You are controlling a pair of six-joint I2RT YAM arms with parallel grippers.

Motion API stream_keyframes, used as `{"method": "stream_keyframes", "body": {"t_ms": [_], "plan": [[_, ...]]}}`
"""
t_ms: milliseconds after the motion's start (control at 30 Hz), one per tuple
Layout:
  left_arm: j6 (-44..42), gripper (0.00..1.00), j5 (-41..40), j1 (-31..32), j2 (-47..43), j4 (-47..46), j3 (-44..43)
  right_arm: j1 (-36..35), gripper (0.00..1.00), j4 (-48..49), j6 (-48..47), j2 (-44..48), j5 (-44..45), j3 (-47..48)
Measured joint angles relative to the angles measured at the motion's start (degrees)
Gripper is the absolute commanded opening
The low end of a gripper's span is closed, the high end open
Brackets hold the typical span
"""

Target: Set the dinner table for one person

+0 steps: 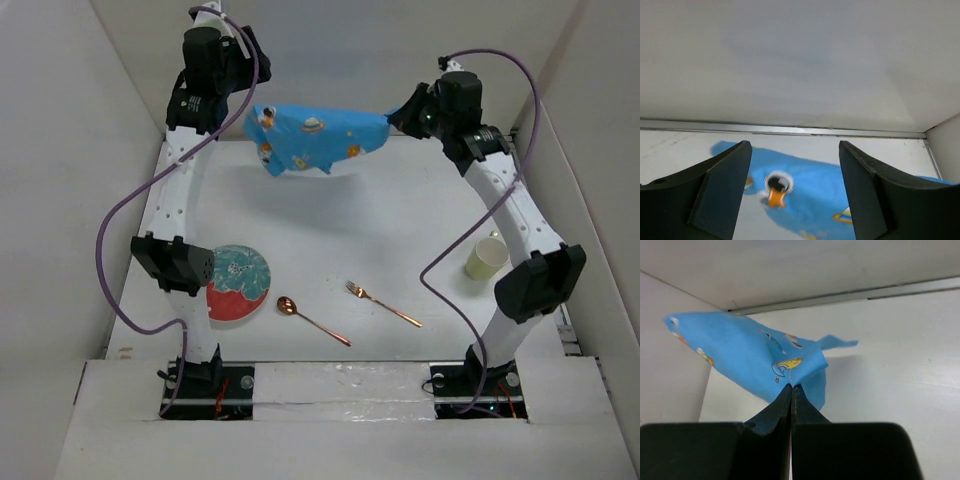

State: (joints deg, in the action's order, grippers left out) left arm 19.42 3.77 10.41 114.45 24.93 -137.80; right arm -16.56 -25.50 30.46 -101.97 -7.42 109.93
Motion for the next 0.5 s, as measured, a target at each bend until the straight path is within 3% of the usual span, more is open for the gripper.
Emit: {"method": "stream_keyframes", "body": {"t_ms": [100,167,267,300,333,433,500], "plan": [[-3.67,0.74,-1.7,2.01,-1.38,2.36,-0.28,0.55,0.0,0.92,-0.02,4.66,0.13,-7.72],[-5.09,0.7,-3.26,3.04,-1.51,2.86,2.73,0.98,0.0,0.92,-0.04,4.33,0.98,-12.44],[-5.66,0.32,-4.92,3.13,-2.69,2.23,15.23,1.92,0.0,-0.13,-0.04,0.46,2.56,-19.32],[-5.7,0.22,-4.98,3.13,-3.43,2.25,21.0,2.4,0.0,-0.28,-0.04,-1.03,2.89,-21.57],[-5.7,0.19,-4.85,3.21,-3.96,1.75,27.28,2.93,0.0,-0.46,0.0,-2.27,3.02,-23.91],[-5.81,0.15,-4.66,3.52,-4.48,2.97,42.32,4.33,0.0,-2.49,0.33,-3.93,3.91,-28.76],[-5.77,0.22,-4.61,4.63,-4.48,5.2,48.0,5.05,0.0,-3.45,0.44,-3.8,5.07,-29.35]]}}
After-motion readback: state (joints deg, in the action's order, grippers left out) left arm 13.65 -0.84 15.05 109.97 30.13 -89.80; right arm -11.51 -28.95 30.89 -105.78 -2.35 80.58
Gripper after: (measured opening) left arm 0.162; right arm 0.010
